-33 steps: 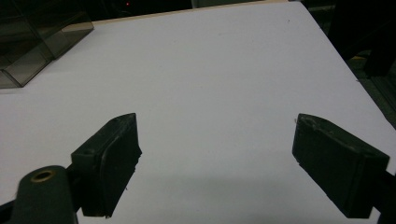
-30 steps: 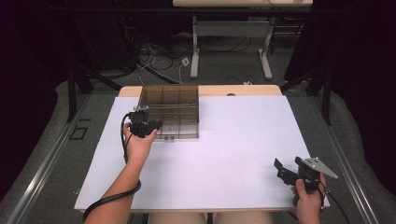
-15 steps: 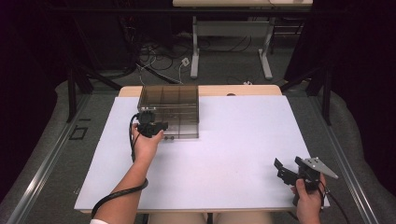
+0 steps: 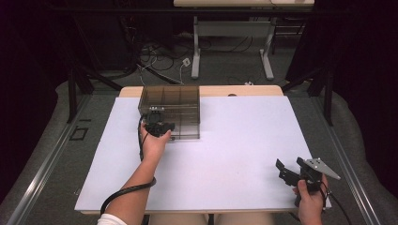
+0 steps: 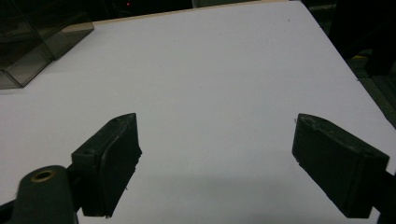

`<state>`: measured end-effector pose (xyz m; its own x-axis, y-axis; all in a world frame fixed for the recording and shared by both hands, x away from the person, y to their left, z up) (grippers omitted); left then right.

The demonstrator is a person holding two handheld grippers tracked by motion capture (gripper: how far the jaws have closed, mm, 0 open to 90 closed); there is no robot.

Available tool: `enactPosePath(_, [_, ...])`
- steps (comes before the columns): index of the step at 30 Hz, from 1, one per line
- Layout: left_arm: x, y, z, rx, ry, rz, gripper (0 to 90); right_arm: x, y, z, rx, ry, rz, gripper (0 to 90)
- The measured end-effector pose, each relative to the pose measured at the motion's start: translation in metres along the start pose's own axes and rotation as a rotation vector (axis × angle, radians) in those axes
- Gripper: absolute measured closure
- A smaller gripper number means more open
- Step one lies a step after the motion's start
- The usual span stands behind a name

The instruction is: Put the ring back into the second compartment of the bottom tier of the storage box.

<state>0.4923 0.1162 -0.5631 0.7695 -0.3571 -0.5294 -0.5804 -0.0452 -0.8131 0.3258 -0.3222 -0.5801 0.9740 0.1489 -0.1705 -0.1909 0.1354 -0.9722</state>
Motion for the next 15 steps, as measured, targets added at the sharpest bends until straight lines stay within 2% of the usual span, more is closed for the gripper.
enactPosePath(10, [-0.0001,0.0003,0.0008,-0.001,0.004,0.001,66.3,0.0000,-0.0001,-0.0002,-0.003,-0.001,0.001,14.6])
enactPosePath(15, [-0.0015,-0.0004,0.0014,-0.001,0.008,-0.007,57.8,-0.0001,0.0001,0.0007,0.004,-0.002,0.003,14.6])
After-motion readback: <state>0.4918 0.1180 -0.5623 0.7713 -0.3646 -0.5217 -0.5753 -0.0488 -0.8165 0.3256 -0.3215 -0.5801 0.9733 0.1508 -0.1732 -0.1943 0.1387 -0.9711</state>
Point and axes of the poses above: each handheld gripper's, and its own axes: x roughly forward along the jaws, y roughly out of its underside, z roughly to its left, the point moved 6 cm from there along x, roughly forward along the jaws, and after that the axes turned 14 degrees about -z, right-handed, at the moved point
